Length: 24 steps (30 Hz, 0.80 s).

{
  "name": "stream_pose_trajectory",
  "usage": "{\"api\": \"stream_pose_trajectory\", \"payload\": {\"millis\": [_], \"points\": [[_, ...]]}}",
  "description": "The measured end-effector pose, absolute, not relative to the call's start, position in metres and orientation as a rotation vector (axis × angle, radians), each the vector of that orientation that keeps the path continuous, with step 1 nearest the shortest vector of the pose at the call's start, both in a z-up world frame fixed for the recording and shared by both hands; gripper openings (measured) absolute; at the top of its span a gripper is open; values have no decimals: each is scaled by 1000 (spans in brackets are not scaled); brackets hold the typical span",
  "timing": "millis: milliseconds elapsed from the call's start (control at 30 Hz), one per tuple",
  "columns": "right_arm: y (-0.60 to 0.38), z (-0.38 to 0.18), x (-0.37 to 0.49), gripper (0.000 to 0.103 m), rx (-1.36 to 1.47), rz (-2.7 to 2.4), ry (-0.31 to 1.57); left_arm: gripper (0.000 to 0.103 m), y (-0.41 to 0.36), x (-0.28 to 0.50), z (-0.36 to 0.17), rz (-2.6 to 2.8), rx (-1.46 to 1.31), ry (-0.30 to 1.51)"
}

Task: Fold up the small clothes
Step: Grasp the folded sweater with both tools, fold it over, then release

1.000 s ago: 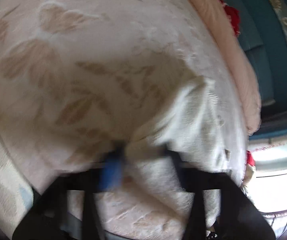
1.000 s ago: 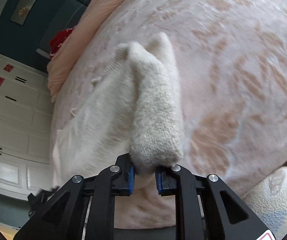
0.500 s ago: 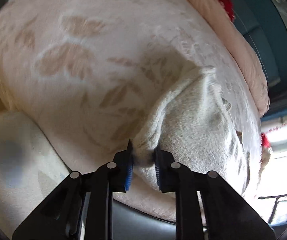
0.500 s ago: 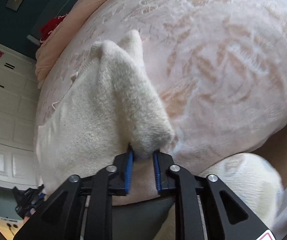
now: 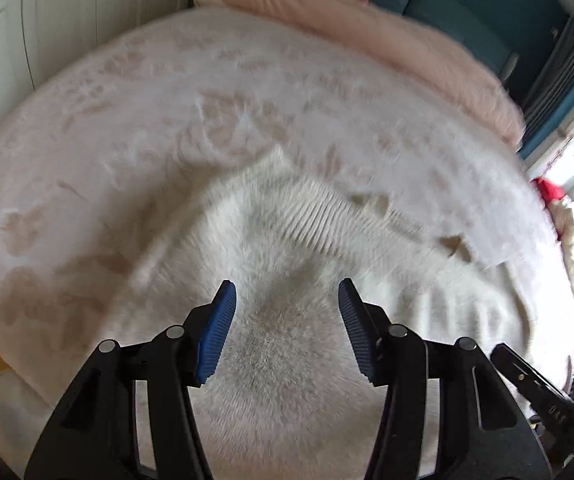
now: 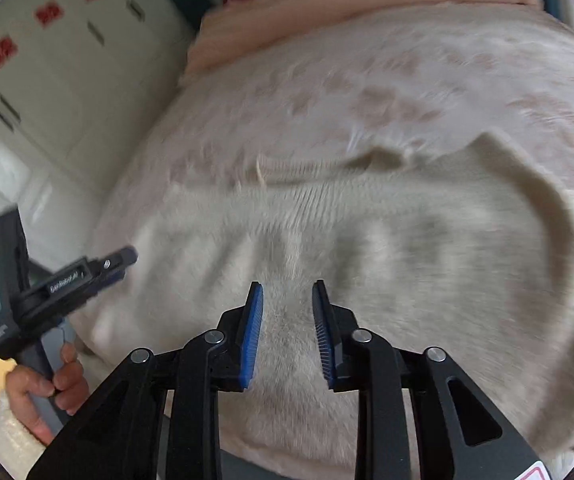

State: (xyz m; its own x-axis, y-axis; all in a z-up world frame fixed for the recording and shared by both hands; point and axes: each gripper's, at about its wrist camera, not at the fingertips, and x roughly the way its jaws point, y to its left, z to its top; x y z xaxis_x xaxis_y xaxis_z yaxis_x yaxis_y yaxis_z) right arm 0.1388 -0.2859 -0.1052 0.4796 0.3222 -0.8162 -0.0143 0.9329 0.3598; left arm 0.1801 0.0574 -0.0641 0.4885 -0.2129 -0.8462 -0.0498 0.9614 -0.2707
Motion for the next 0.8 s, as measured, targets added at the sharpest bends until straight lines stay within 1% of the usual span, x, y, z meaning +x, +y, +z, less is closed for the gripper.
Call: {"api": "stream_pose_trajectory", "payload": {"millis": [33, 67, 133, 233, 267, 300, 333, 367, 400, 433, 467, 500, 533, 633, 667, 700, 733, 767, 800], "points": [[-303, -113, 143, 19, 307, 146, 1055, 51, 58, 186, -78, -66, -267, 1094], [-325, -118, 142, 10, 331, 94, 1047, 51, 60, 185, -87, -54, -273, 1110], [-390, -127, 136, 0, 470, -26, 1025, 51, 68, 182, -92, -85, -296, 1092], [-468, -130, 114, 0, 612, -198, 1017, 51, 71, 183, -94, -121, -242, 1087], [-475, -126, 111, 0, 623, -204, 1006, 52, 67, 178, -95, -118, -226, 1086], [-477, -117, 108, 3, 627, -185, 980, 52, 63, 180, -94, -116, -215, 1082], [-475, -109, 109, 12, 609, -172, 965, 52, 62, 180, -89, -118, -224, 1070], [-473, -103, 111, 31, 581, -167, 957, 52, 59, 183, -86, -134, -250, 1050], [-470, -96, 115, 45, 544, -169, 942, 54, 60, 183, -78, -145, -276, 1025], [-466, -91, 121, 65, 505, -169, 923, 63, 62, 189, -68, -131, -302, 989], [-464, -87, 128, 71, 463, -162, 913, 70, 66, 195, -62, -111, -317, 973], [-462, -89, 140, 71, 430, -155, 924, 83, 72, 203, -59, -86, -339, 960], [-462, -93, 154, 73, 405, -150, 948, 88, 81, 218, -58, -60, -370, 963], [-459, -115, 190, 74, 368, -159, 1032, 87, 100, 253, -71, -51, -450, 1039], [-457, -123, 195, 70, 358, -154, 1049, 85, 105, 266, -83, -72, -498, 1089], [-454, -129, 198, 58, 361, -124, 1059, 67, 107, 273, -91, -84, -520, 1116], [-452, -133, 199, 8, 390, -95, 1078, 34, 107, 278, -98, -97, -522, 1135], [-450, -128, 195, 8, 403, -102, 1048, 19, 105, 281, -103, -109, -489, 1151], [-449, -114, 186, 7, 409, -96, 981, 13, 104, 279, -100, -117, -473, 1139]]}}
